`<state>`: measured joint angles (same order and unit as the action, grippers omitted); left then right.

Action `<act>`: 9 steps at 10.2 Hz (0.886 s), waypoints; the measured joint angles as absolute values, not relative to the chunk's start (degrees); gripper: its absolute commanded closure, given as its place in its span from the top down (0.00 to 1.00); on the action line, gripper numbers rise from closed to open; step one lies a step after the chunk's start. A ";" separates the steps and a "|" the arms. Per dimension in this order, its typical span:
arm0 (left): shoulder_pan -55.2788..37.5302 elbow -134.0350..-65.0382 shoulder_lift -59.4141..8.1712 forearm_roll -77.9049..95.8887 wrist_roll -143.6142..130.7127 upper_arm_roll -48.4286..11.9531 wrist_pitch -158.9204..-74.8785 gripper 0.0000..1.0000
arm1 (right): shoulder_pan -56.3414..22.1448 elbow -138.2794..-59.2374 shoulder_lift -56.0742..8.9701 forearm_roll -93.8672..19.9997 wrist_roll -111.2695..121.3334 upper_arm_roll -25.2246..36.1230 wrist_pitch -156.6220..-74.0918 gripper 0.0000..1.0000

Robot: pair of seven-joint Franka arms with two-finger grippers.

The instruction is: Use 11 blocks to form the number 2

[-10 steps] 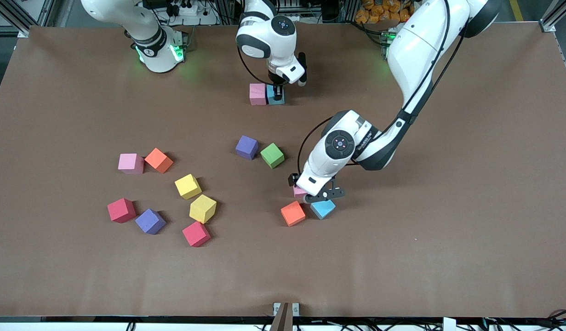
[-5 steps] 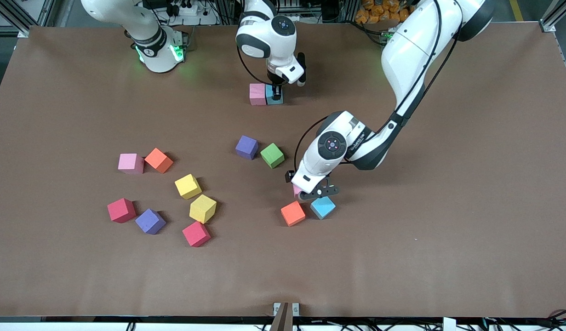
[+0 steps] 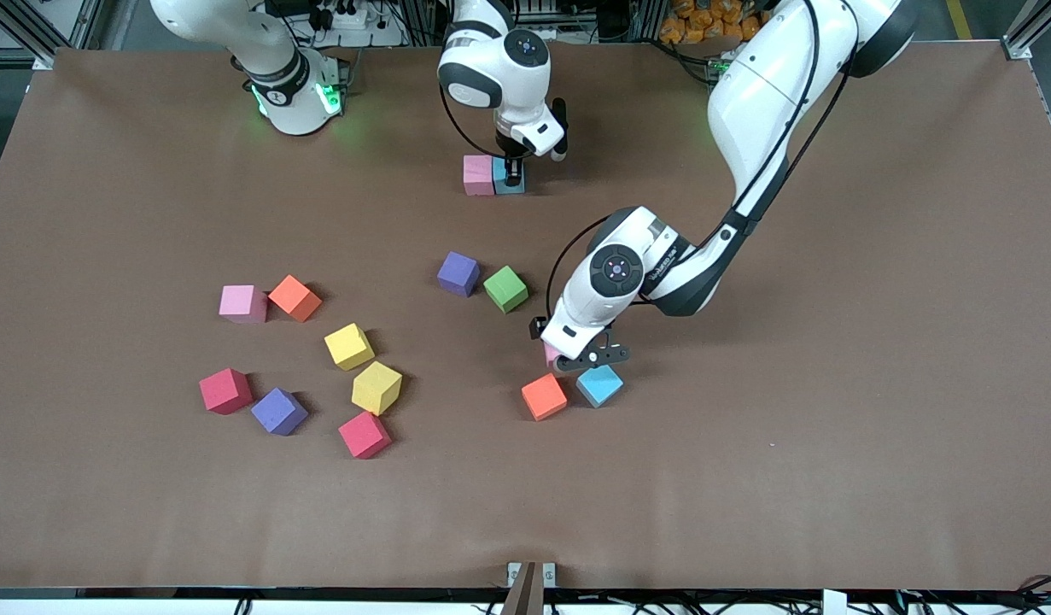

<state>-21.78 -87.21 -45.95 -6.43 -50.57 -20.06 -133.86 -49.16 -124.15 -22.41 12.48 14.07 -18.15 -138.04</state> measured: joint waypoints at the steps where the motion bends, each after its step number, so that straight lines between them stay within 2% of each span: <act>1: -21.79 -87.22 -46.48 -6.43 -50.57 -20.05 -134.42 0.89 | -49.13 -124.15 -22.39 12.48 13.96 -18.15 -137.90 0.00; 2: -21.78 -87.22 -47.18 -6.43 -50.57 -20.04 -135.43 0.89 | -49.12 -124.15 -22.39 12.48 13.92 -18.15 -137.79 0.00; 3: -21.78 -87.21 -47.66 -6.43 -50.57 -20.03 -136.08 0.86 | -49.11 -124.15 -22.39 12.48 13.88 -18.15 -137.77 0.27; 4: -21.78 -87.18 -47.85 -6.43 -50.57 -20.03 -136.33 0.86 | -49.09 -124.15 -22.39 12.48 13.78 -18.15 -137.76 0.99; 9: -21.55 -85.59 -47.84 -6.43 -50.57 -20.01 -136.77 0.86 | -49.08 -124.22 -22.39 12.48 12.75 -18.15 -137.70 1.00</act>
<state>-21.55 -85.59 -47.84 -6.43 -50.57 -20.01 -136.77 -49.08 -124.22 -22.39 12.48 12.75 -18.15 -137.70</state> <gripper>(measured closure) 0.137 0.000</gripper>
